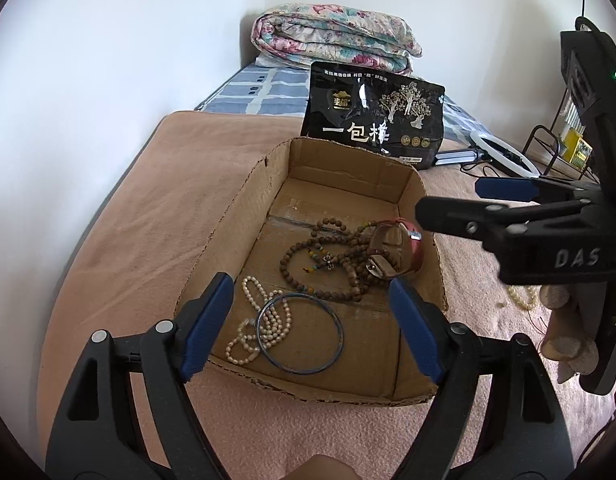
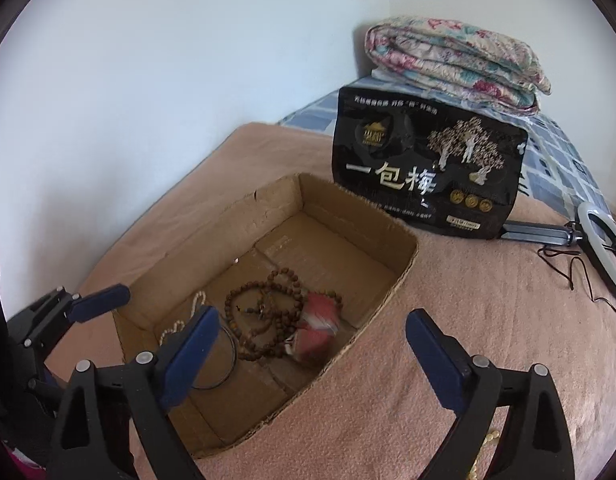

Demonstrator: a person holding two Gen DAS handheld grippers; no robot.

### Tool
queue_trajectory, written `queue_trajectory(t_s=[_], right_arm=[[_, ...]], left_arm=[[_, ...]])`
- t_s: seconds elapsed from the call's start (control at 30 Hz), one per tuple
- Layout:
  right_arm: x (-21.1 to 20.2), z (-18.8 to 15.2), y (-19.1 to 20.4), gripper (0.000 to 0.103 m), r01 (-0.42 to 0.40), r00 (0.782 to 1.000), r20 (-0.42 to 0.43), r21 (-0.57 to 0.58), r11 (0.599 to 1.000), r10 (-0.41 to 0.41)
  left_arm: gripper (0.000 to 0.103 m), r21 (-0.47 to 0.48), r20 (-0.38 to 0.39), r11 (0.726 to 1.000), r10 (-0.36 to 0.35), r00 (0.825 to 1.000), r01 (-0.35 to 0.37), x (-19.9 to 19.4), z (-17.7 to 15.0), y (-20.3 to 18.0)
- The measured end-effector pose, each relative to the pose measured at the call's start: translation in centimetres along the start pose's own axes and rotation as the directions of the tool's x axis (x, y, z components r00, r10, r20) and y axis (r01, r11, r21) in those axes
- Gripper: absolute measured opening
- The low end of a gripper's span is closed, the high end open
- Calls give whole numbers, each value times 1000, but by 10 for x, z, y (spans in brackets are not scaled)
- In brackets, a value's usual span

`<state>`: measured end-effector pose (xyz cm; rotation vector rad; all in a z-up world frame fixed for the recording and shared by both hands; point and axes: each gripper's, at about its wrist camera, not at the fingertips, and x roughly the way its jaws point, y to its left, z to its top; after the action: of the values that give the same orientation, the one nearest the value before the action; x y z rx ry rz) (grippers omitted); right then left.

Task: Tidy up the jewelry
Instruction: 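Open both tools to drop the bangle and watch into the box, then move both tools away from the box toward the jade pendant and bead bracelet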

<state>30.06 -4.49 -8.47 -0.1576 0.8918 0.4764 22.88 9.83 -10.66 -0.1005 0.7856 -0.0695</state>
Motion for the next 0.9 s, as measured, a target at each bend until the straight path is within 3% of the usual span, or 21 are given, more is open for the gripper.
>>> queue_trajectory(t_s=[0.57, 0.9], right_arm=[[-23, -3, -5, 96, 10, 1000, 21, 1, 1000, -10], [-57, -11, -17, 99, 15, 998, 61, 7, 1000, -15]], left_arm=[[83, -16, 31, 1000, -5, 1000, 6, -20, 3, -4], [83, 27, 63, 1000, -17, 998, 15, -43, 5, -29]])
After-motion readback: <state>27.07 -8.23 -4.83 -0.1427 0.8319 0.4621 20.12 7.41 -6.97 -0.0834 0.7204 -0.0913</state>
